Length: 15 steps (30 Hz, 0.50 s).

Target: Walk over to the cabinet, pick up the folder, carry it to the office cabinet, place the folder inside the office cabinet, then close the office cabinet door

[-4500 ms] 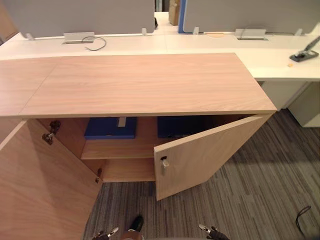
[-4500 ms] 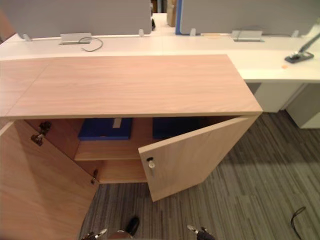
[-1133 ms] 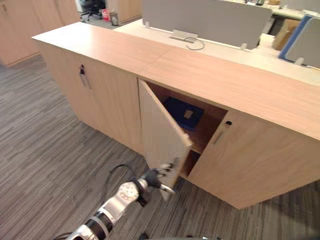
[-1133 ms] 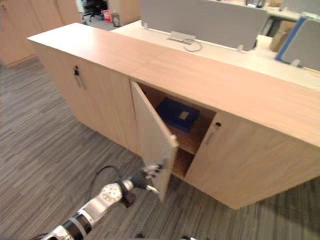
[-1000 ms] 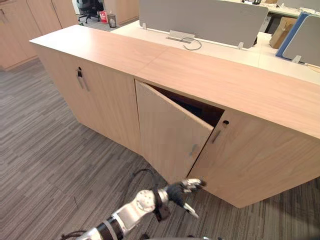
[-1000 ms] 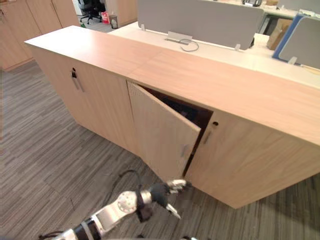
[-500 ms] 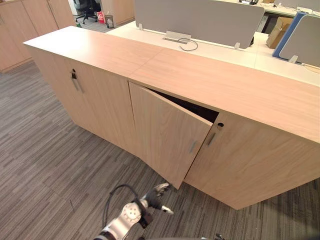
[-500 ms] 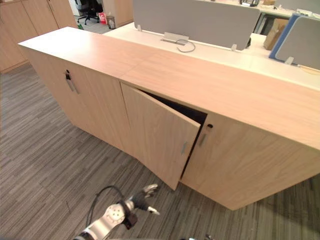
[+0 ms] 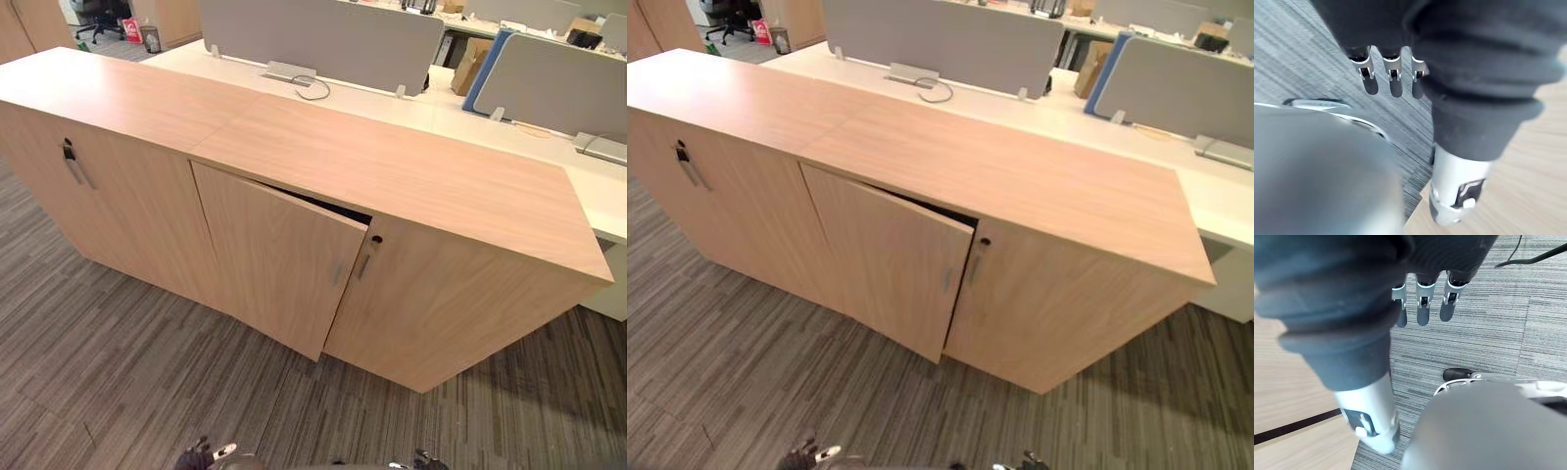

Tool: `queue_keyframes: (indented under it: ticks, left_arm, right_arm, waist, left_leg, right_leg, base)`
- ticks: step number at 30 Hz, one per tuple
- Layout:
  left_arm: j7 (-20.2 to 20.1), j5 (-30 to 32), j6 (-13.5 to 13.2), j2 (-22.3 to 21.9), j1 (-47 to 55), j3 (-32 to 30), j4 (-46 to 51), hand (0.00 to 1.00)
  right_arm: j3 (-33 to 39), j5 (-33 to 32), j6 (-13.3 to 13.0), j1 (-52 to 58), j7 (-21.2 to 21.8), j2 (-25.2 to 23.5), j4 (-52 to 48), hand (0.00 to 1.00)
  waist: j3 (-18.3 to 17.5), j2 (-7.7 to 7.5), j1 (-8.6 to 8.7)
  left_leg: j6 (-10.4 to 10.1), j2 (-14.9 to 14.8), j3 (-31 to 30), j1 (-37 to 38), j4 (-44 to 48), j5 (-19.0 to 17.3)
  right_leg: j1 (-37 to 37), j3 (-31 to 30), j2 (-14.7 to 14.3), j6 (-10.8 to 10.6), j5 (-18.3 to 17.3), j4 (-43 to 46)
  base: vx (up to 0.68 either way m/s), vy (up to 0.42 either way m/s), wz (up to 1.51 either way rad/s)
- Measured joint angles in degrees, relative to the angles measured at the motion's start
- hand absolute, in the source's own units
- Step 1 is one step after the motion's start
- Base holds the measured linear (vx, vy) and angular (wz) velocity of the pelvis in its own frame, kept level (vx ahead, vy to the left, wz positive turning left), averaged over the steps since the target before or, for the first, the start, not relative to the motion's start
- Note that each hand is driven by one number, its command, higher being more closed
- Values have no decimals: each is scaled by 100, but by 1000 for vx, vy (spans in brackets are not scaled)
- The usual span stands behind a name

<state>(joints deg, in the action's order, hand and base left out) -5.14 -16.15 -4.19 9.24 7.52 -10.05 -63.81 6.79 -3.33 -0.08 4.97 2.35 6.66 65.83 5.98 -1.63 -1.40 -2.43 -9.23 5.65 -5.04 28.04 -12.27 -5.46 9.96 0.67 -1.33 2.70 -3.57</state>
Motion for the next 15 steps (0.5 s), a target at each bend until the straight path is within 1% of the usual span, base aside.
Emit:
queue_keyframes:
  ticks: [1,2,3,4,7,9,10,11,13,15]
  left_arm:
    - [-18,15,1,-73,39,-190,0,0]
    - [-24,13,2,-117,78,-246,0,0]
    - [-29,10,6,-189,119,-349,-12,0]
    - [-30,-4,2,-240,161,-490,-5,0]
    - [-22,-8,-1,-344,229,-715,-4,0]
    - [-12,10,-2,-344,238,-706,-4,0]
    - [2,61,-4,-336,228,-657,-5,0]
    - [5,64,-5,-325,231,-635,-5,0]
    - [23,246,-23,-264,185,-452,4,0]
    - [58,644,-44,-158,54,-130,44,0]
  right_arm:
    - [63,-1,1,-81,0,4,65,0]
    - [94,-4,0,-117,0,24,108,0]
    - [139,-7,4,-148,-4,62,177,0]
    - [309,-14,1,-133,-1,13,169,0]
    - [501,-28,4,-31,5,-23,177,0]
    - [497,-26,4,-12,48,-19,194,0]
    - [493,-24,4,9,62,-14,196,0]
    - [487,-25,4,27,67,-13,196,0]
    - [484,-22,4,28,73,-14,200,0]
    - [482,-14,3,31,72,-13,205,0]
  waist:
    - [34,-14,-81]
    - [56,24,-103]
    - [102,72,-133]
    - [104,66,-136]
    - [12,54,-118]
    - [-124,17,-106]
    - [-213,55,-55]
    - [-280,20,-41]
    - [-319,25,12]
    - [-352,41,63]
  left_leg:
    - [-59,144,-453,61,-230,-95]
    - [-81,232,-734,148,-468,-115]
    - [-142,297,-889,291,-758,-122]
    - [-94,372,-806,326,-868,-81]
    - [-7,527,-662,470,-1150,30]
    - [60,680,-608,615,-1605,253]
    - [81,732,-592,638,-1841,368]
    - [93,751,-590,637,-1914,411]
    - [100,774,-601,672,-1984,463]
    - [100,775,-600,734,-2001,463]
  right_leg:
    - [64,-150,3,16,60,-24]
    - [100,-228,-12,5,96,-34]
    - [143,-360,-33,-36,158,-66]
    - [145,-454,17,-84,252,-123]
    - [185,-563,184,-129,317,-123]
    - [281,-585,328,-178,344,-124]
    - [371,-586,378,-194,343,-125]
    - [419,-587,396,-198,346,-124]
    - [450,-580,412,-202,348,-125]
    - [407,-570,409,-202,348,-127]
  base:
    - [-2,73,-66]
    - [-20,112,-64]
    - [-33,127,-50]
    - [-28,123,-39]
    - [7,145,-19]
    - [52,72,-9]
    - [79,68,1]
    - [98,47,2]
    - [100,43,0]
    - [46,41,-3]
